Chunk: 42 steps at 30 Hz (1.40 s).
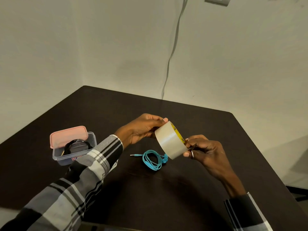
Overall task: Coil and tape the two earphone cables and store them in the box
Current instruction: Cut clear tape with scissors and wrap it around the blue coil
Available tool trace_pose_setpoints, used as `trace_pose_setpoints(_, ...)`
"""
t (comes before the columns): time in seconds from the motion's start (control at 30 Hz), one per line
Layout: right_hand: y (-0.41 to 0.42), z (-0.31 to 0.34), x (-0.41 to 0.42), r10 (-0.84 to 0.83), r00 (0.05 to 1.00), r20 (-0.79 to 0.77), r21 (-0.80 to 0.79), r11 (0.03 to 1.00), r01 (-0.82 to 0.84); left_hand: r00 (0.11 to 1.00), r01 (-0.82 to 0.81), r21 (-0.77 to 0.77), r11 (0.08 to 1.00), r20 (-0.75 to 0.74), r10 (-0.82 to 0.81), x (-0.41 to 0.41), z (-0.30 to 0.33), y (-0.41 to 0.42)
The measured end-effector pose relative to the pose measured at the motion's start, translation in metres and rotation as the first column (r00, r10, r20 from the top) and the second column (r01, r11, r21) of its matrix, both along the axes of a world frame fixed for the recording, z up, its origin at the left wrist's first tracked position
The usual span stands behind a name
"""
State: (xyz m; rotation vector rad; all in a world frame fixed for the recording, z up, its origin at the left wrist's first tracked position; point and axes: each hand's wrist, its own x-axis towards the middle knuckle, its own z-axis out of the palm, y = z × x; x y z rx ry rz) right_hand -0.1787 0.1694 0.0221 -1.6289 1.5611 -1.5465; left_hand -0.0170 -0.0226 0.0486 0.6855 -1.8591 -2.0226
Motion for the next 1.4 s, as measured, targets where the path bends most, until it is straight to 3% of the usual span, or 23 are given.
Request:
trace_pose_setpoints(0.53, -0.002, -0.012, -0.015, -0.097, 0.959, -0.267, -0.010, 0.995, 0.098, 0.996, -0.068, 0.004, 0.998, -0.054, 0.068, 0.005, -0.005, 0.002)
trace_pose_setpoints(0.63, -0.004, -0.014, -0.018, -0.155, 0.914, -0.374, -0.085, 0.987, 0.133, 0.999, 0.022, 0.014, 1.000, 0.022, -0.023, 0.003, -0.006, 0.012)
trace_pose_setpoints(0.73, -0.003, -0.018, -0.022, -0.206, 0.825, -0.526, -0.152, 0.977, 0.147, 0.995, 0.096, 0.043, 0.994, 0.004, -0.097, 0.000, -0.007, 0.020)
trace_pose_setpoints(0.9, -0.001, -0.024, -0.031, -0.195, 0.764, -0.615, -0.090, 0.980, 0.178, 0.998, -0.002, -0.043, 0.999, -0.059, 0.000, -0.008, -0.010, 0.032)
trace_pose_setpoints(0.97, 0.001, -0.021, -0.027, -0.197, 0.860, -0.472, -0.030, 0.978, 0.207, 0.992, -0.092, -0.105, 0.990, -0.091, 0.083, -0.013, -0.014, 0.039)
trace_pose_setpoints(1.07, -0.001, -0.012, -0.011, -0.247, 0.967, -0.068, 0.043, 0.967, 0.250, 0.969, -0.244, -0.248, 0.938, -0.105, 0.224, -0.021, -0.023, 0.049)
trace_pose_setpoints(1.2, -0.011, -0.008, 0.008, -0.345, 0.906, 0.247, 0.155, 0.937, 0.314, 0.947, -0.317, -0.431, 0.845, -0.104, 0.302, -0.029, -0.030, 0.069)
trace_pose_setpoints(1.4, -0.019, -0.005, 0.019, -0.342, 0.848, 0.404, 0.257, 0.933, 0.254, 0.956, -0.275, -0.594, 0.756, -0.089, 0.279, -0.031, -0.038, 0.083)
